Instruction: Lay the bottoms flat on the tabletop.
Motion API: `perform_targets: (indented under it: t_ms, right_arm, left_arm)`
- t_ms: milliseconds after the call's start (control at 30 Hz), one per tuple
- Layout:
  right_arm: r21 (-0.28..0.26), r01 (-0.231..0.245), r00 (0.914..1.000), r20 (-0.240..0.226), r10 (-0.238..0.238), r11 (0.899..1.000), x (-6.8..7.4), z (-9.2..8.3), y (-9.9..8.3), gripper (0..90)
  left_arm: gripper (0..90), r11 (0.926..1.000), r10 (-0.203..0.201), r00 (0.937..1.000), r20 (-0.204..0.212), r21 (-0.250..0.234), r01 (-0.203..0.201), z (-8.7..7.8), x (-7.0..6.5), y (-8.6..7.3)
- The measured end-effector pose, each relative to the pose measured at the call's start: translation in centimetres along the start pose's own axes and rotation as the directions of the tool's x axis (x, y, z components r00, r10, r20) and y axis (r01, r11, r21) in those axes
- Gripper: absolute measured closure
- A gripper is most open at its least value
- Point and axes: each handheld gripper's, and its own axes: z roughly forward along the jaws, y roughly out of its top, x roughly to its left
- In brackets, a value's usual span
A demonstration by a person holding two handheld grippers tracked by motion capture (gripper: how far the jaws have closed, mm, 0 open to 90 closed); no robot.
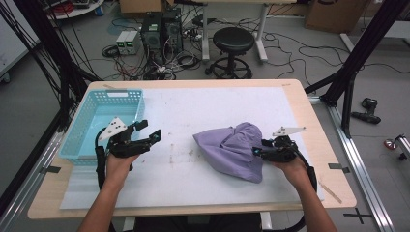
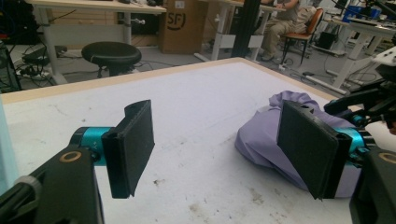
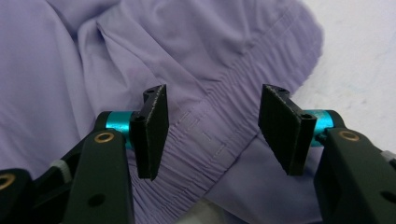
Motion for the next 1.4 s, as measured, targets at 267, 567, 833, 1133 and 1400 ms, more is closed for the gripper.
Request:
perform_targets:
  t_ms: [267,567,833,1133,1400]
  right_arm:
    - [0.053,0.073,0.9936,-0.090,-0.068,0.996,0.8,0.9,0.6,90.0]
    - [-0.079,0.083,0.9843,-0.149,-0.094,0.993,1.3,-0.8,1.5,41.5]
    - [0.050,0.275,0.9561,-0.119,-0.268,0.960,2.1,0.8,0.5,82.3]
    - [-0.061,0.218,0.9466,-0.230,-0.226,0.974,4.1,1.9,6.6,83.1]
    - [0.000,0.146,0.9727,-0.182,-0.144,0.989,5.9,6.9,11.4,84.7]
  left_arm:
    - [29.1,0.9999,0.010,0.9999,0.009,0.013,-0.010,0.3,-0.1,-0.1]
    - [30.4,0.9997,0.018,0.9996,0.020,0.013,-0.018,0.3,-0.3,-0.1]
    - [31.2,0.9995,0.029,0.9993,0.023,0.011,-0.029,0.3,-0.5,0.0]
    - [33.0,0.9984,0.048,0.9973,0.056,0.028,-0.050,1.1,-1.1,-0.3]
    - [45.2,0.9937,0.069,0.9891,0.131,0.079,-0.079,2.3,-2.2,-0.9]
